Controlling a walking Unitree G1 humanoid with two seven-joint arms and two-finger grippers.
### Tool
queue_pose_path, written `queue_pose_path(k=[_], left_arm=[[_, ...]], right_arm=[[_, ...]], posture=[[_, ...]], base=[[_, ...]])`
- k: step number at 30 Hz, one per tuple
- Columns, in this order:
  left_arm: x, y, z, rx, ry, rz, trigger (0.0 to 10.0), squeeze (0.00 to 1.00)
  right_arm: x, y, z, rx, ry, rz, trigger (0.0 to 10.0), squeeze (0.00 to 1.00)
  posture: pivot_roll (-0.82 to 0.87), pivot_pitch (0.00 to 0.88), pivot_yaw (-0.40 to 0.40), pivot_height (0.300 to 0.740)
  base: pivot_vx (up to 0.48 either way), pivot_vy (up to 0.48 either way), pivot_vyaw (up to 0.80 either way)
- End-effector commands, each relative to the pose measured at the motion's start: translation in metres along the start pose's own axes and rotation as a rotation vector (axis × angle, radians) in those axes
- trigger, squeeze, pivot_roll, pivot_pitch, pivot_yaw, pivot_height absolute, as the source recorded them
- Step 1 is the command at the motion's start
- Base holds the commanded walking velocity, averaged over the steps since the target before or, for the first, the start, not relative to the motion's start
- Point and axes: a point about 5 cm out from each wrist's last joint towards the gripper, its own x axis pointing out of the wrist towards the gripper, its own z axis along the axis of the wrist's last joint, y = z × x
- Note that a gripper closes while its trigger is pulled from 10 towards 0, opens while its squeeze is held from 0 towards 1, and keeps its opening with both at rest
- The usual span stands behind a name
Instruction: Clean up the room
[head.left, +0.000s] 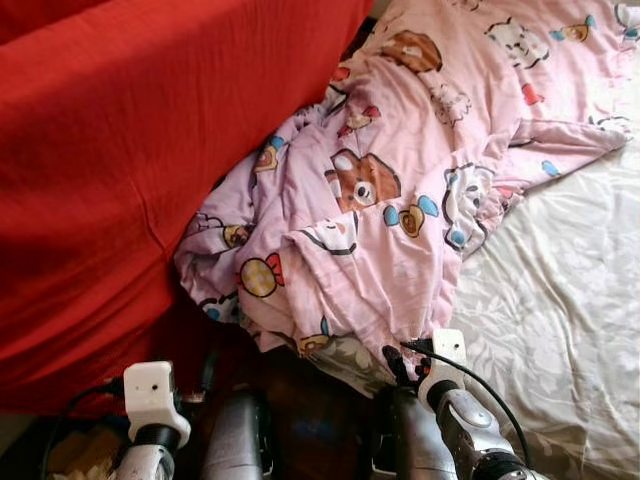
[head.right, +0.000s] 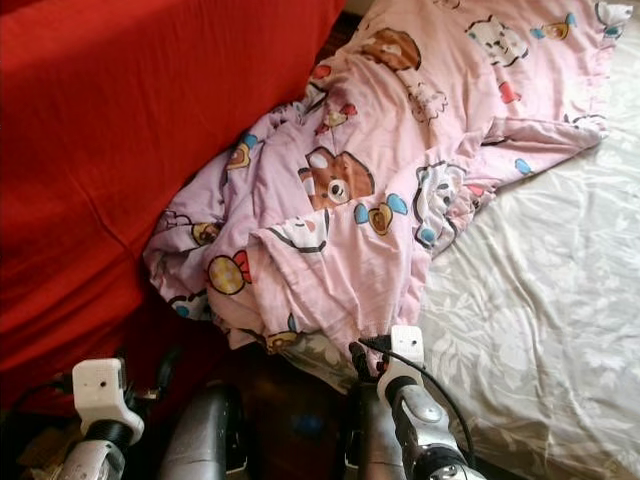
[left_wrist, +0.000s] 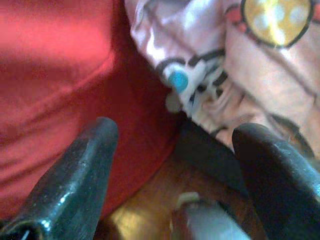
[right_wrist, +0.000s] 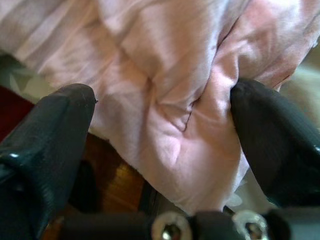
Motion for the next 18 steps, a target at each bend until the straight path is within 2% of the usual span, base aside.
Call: queue_pose_path(k=[1, 4, 8, 9, 10, 18], left_arm=[[-0.008, 0.0, -0.006, -0.007, 0.041, 0.011, 10.0, 0.0], [-0.013, -0.004, -0.009, -0.02, 0.058, 0.014, 10.0, 0.0], [-0.016, -0.005, -0.009, -0.022, 0.066, 0.018, 10.0, 0.0], [-0.017, -0.005, -0.009, -0.023, 0.068, 0.019, 10.0, 0.0], [-0.018, -0.005, -0.01, -0.024, 0.072, 0.021, 10.0, 0.0], [-0.021, -0.006, -0.01, -0.032, 0.084, 0.029, 10.0, 0.0]], right_arm=[[-0.004, -0.002, -0.014, -0.022, 0.062, -0.011, 10.0, 0.0], [-0.008, -0.011, -0.022, -0.078, 0.105, -0.074, 10.0, 0.0], [-0.009, -0.011, -0.023, -0.066, 0.103, -0.054, 10.0, 0.0], [-0.01, -0.011, -0.023, -0.067, 0.105, -0.053, 5.3, 0.0], [-0.01, -0.011, -0.024, -0.066, 0.105, -0.049, 0.0, 0.0], [-0.013, -0.013, -0.029, -0.074, 0.122, -0.037, 0.0, 0.0]], posture=[[0.13, 0.39, -0.035, 0.63], [0.13, 0.408, -0.045, 0.63], [0.13, 0.419, -0.05, 0.63], [0.13, 0.421, -0.053, 0.63], [0.13, 0.424, -0.055, 0.63], [0.13, 0.431, -0.06, 0.63]], base=[[0.0, 0.0, 0.0], [0.0, 0.0, 0.0], [0.0, 0.0, 0.0], [0.0, 0.0, 0.0], [0.0, 0.0, 0.0], [0.0, 0.0, 0.0]])
